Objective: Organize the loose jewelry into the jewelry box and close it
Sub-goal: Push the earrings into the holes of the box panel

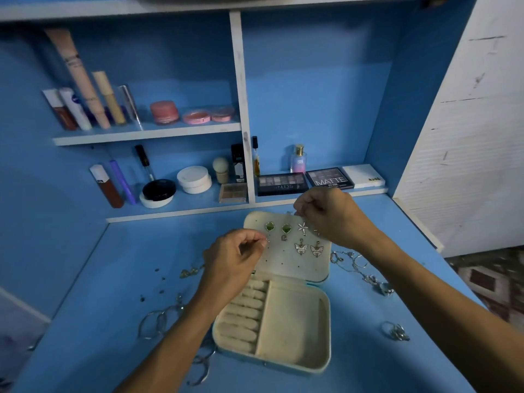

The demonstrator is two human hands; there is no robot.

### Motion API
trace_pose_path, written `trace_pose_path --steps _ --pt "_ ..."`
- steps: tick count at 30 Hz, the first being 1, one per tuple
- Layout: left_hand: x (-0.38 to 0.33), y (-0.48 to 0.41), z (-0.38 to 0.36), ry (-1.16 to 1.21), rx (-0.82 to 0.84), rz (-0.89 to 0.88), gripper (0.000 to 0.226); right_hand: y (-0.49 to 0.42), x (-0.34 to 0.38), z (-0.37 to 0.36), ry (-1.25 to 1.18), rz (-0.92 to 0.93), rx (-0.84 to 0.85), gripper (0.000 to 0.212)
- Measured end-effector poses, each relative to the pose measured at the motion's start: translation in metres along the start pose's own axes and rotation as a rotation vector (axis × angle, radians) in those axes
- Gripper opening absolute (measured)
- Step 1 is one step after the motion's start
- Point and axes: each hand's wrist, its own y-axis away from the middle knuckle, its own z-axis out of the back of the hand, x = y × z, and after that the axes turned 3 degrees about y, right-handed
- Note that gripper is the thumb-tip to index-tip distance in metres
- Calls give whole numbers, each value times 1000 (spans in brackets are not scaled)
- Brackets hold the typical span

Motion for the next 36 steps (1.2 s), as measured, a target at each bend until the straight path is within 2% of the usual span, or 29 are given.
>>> trace_pose_path --steps 6,15,23,28,31,32,34,36 --pt "-5 8 -3 98 -42 16 13 11 12 5 -54 20 -20 15" --pt "-4 11 -7 32 -75 15 11 15 15 6 -82 16 -13 15" --pt "-7 8 -12 34 -182 -20 11 15 16 8 -123 -7 4 14" --pt "0 9 -12 -134 -320 7 38 16 19 11 -162 -34 28 16" --pt "4 7 -8 -58 -266 94 66 18 21 14 -203 -60 57 17" --pt "5 7 -5 17 -210 106 62 18 22 15 -216 -68 69 17" --pt "3 7 -2 187 -101 121 40 18 22 17 -238 -82 103 15" --pt "0 10 1 237 -69 99 29 18 23 20 -285 -94 138 13"
